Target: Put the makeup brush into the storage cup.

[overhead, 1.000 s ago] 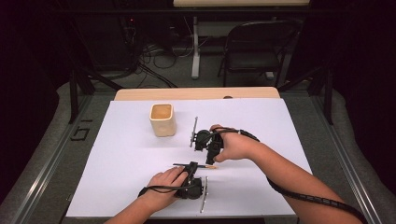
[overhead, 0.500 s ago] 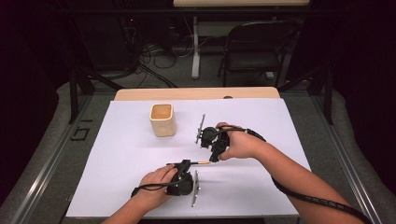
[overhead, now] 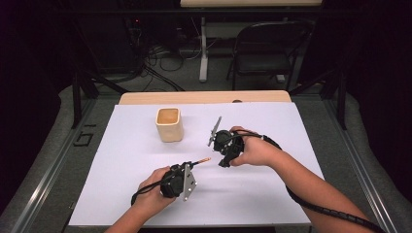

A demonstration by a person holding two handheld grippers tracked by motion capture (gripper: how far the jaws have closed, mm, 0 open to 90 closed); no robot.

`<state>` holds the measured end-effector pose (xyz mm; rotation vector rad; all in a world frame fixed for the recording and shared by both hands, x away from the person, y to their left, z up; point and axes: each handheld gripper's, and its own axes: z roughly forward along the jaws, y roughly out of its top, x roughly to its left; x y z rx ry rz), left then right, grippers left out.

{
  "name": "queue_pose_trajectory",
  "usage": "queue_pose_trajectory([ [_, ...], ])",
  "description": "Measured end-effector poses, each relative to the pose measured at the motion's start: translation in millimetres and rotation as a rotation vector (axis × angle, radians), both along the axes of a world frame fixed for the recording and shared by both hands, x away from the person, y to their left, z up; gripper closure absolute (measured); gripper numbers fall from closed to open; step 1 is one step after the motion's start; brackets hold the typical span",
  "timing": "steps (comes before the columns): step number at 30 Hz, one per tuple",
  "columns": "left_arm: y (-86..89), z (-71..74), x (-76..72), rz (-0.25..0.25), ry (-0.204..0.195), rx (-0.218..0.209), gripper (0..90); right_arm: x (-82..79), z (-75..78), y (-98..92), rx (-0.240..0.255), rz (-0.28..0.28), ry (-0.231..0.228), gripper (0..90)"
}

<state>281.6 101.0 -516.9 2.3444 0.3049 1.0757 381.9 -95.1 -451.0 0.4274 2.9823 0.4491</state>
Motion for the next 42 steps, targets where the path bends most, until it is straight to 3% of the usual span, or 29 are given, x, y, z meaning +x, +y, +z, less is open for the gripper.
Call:
queue_pose_trajectory([
  [4,7.1,2.4,3.5,0.004,0.075,-0.087,83.5,-1.3,-2.6,-3.5,0.021,-0.015,-0.007,55.5],
  [10,19.0,8.9,11.9,0.003,0.207,-0.284,83.5,-5.1,-7.3,-9.4,0.060,-0.033,-0.013,54.8],
  [11,19.0,8.9,11.9,0.003,0.207,-0.284,83.5,-5.1,-7.3,-9.4,0.060,-0.033,-0.013,54.8],
  [12,23.5,9.8,15.1,0.006,0.250,-0.347,83.5,-7.5,-10.7,-10.9,0.073,-0.038,-0.015,54.2],
  [13,23.5,9.8,15.1,0.006,0.250,-0.347,83.5,-7.5,-10.7,-10.9,0.073,-0.038,-0.015,54.2],
  [15,29.8,9.6,19.6,0.012,0.305,-0.424,83.5,-10.4,-15.4,-11.9,0.095,-0.043,-0.023,53.4],
  [16,29.8,9.6,19.6,0.012,0.305,-0.424,83.5,-11.1,-17.3,-12.3,0.101,-0.043,-0.023,53.2],
  [17,32.9,8.2,22.0,0.015,0.339,-0.465,83.5,-12.0,-19.6,-12.4,0.104,-0.044,-0.021,53.1],
  [18,32.9,8.2,22.0,0.015,0.339,-0.465,83.5,-13.2,-21.5,-12.1,0.101,-0.049,-0.019,53.1],
  [20,37.5,6.6,25.3,0.021,0.381,-0.512,83.5,-14.3,-26.5,-12.4,0.109,-0.047,-0.020,53.1],
  [21,37.5,6.6,25.3,0.021,0.381,-0.512,83.5,-14.3,-26.5,-12.4,0.109,-0.047,-0.020,53.1],
  [27,45.4,4.4,30.6,0.027,0.461,-0.612,83.5,-18.5,-35.8,-16.0,0.144,-0.070,-0.034,52.6],
  [36,49.2,4.1,31.3,0.026,0.479,-0.667,83.5,-27.0,-40.8,-20.8,0.252,-0.129,-0.032,49.9],
  [40,51.2,4.7,31.6,0.028,0.486,-0.693,83.5,-32.0,-44.7,-22.5,0.338,-0.171,-0.040,49.9],
  [42,51.7,4.7,31.8,0.027,0.490,-0.702,83.5,-33.1,-44.6,-22.4,0.352,-0.178,-0.036,50.1],
])
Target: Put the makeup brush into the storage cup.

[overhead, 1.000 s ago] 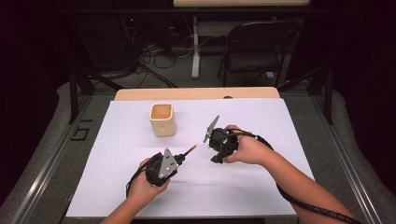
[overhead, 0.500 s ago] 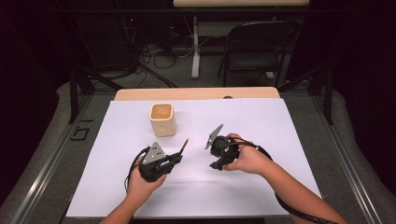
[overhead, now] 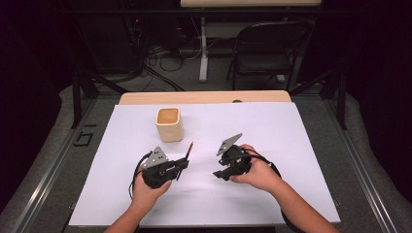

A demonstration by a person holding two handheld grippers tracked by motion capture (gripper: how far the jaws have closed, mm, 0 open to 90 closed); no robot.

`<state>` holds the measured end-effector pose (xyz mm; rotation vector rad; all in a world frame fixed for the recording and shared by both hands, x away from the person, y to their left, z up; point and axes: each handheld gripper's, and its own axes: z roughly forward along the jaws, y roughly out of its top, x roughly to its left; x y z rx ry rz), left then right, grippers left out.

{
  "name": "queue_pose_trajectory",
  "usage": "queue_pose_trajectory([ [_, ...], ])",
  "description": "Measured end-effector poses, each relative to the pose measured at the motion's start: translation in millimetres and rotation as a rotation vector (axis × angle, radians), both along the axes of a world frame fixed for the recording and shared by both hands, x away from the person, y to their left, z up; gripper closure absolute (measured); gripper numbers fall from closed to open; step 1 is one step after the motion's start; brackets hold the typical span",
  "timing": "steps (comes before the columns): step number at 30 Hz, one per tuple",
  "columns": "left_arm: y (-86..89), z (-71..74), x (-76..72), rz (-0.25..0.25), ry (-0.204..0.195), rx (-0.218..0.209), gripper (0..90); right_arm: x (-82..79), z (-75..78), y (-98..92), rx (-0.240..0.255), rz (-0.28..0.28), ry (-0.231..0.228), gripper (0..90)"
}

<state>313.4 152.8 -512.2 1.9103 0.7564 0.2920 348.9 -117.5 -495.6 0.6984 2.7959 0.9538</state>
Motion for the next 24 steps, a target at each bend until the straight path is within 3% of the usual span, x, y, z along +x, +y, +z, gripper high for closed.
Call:
queue_pose_trajectory([
  [2,1.3,-0.5,0.6,0.001,0.011,-0.022,83.5,-3.5,-0.3,0.8,0.069,-0.014,-0.011,51.6],
  [4,1.9,-0.9,0.9,-0.003,0.020,-0.037,83.5,-5.5,-0.4,1.7,0.102,-0.019,-0.023,52.0],
  [6,2.0,-1.0,0.8,-0.001,0.020,-0.041,83.5,-6.4,-0.1,1.9,0.112,-0.023,-0.019,52.1],
  [11,2.3,-1.6,0.5,0.000,0.029,-0.067,83.5,-10.4,-3.2,4.1,0.205,-0.049,-0.004,54.0],
  [14,3.2,-1.6,0.5,0.001,0.029,-0.086,83.5,-11.5,-5.3,4.5,0.230,-0.061,-0.009,54.2],
  [17,4.8,-2.0,0.9,0.008,0.038,-0.110,83.5,-13.2,-10.0,3.6,0.296,-0.095,-0.016,53.9],
  [20,6.2,-2.2,1.5,-0.001,0.042,-0.120,83.6,-14.1,-12.0,3.1,0.311,-0.104,-0.012,53.9],
  [21,7.1,-2.5,1.8,0.002,0.051,-0.136,83.6,-14.5,-15.5,2.8,0.356,-0.121,-0.013,53.9],
  [24,7.8,-3.0,1.9,0.014,0.057,-0.151,83.5,-14.9,-17.7,1.4,0.374,-0.127,0.010,54.0],
])
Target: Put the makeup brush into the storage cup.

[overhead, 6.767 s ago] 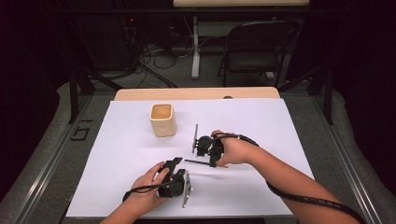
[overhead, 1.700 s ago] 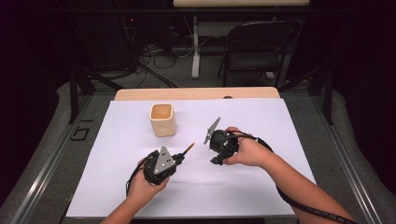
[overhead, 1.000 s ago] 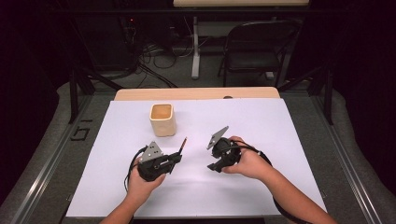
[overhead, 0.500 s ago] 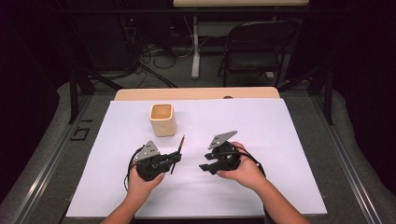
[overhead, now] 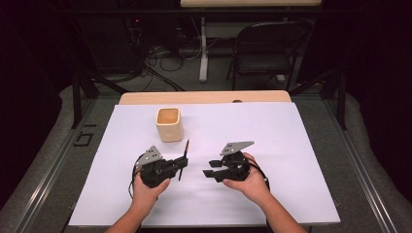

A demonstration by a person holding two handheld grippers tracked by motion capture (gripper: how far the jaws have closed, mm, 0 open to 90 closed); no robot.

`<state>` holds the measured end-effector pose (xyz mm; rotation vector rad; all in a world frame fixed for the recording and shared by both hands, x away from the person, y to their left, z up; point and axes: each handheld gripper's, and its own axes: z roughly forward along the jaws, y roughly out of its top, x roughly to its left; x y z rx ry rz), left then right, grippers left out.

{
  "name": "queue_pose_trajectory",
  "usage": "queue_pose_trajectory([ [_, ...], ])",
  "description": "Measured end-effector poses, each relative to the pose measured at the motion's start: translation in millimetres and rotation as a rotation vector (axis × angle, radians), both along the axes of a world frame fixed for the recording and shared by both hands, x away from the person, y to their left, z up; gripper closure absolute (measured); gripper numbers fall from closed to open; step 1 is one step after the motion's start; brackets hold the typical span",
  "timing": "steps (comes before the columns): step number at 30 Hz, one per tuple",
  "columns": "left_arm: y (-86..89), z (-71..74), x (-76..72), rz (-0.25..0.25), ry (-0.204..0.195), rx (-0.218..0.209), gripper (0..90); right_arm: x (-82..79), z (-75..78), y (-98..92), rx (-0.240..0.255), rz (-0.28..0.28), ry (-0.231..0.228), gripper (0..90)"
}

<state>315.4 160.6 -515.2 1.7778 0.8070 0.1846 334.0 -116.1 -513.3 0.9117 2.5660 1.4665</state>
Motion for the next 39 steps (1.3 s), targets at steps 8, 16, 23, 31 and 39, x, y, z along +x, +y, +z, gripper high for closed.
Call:
queue_pose_trajectory([
  [8,3.1,-3.6,1.4,0.003,0.028,-0.052,83.6,-1.6,-7.7,-2.1,0.095,-0.038,0.029,54.6],
  [16,1.2,-4.9,0.6,0.005,0.040,-0.090,83.6,-5.9,-11.0,3.6,0.169,-0.046,0.057,57.7],
  [23,-0.4,-5.7,0.4,-0.002,0.058,-0.125,83.6,-8.3,-15.4,11.0,0.226,-0.040,0.096,61.4],
  [31,-5.7,-6.1,-1.3,-0.022,0.055,-0.128,83.6,-9.9,-20.7,21.0,0.272,-0.018,0.144,65.3],
  [39,-9.6,-6.0,-3.3,-0.035,0.051,-0.127,83.6,-9.7,-25.2,25.0,0.296,-0.010,0.180,68.4],
])
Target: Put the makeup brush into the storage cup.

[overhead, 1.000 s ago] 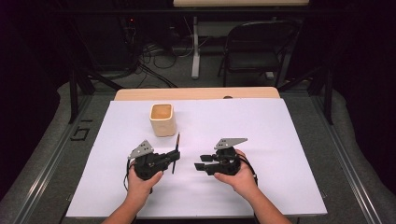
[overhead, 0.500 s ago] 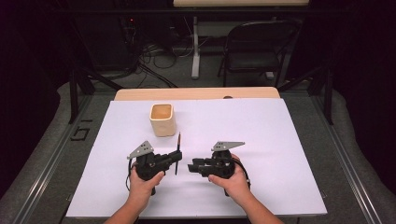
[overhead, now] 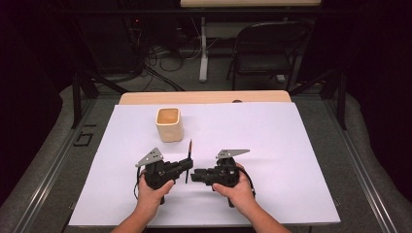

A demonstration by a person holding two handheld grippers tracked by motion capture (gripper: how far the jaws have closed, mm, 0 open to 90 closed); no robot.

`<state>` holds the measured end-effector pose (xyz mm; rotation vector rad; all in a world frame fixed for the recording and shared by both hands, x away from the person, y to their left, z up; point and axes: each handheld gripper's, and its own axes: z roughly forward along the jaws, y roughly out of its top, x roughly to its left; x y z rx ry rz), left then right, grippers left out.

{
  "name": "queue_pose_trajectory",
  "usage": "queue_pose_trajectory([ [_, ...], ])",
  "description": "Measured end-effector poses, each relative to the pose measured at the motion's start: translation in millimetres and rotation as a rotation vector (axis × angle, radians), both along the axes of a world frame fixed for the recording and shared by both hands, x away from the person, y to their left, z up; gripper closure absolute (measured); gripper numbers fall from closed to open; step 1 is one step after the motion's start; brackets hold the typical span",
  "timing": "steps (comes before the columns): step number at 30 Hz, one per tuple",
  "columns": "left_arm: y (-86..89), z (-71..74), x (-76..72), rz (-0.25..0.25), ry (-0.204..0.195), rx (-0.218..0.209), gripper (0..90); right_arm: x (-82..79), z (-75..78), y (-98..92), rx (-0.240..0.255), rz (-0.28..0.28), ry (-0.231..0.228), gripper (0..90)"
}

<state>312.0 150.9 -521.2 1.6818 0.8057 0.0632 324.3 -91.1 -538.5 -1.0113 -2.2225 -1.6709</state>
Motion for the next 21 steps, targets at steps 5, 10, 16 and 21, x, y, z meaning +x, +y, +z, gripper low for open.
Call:
queue_pose_trajectory([
  [5,-2.9,-0.4,-1.2,-0.005,-0.005,0.001,83.6,-1.7,-1.5,4.2,0.014,0.012,0.020,70.6],
  [10,-6.8,-1.3,-2.6,-0.021,-0.007,0.007,83.6,-1.9,-1.7,5.9,0.017,0.026,0.026,73.0],
  [16,-8.9,-1.9,-3.3,-0.029,-0.007,0.007,83.6,-1.9,-2.3,6.4,0.020,0.029,0.035,76.0],
  [21,-10.6,-2.7,-3.8,-0.032,-0.003,0.006,83.6,-1.4,-3.3,6.9,0.017,0.036,0.044,77.9],
])
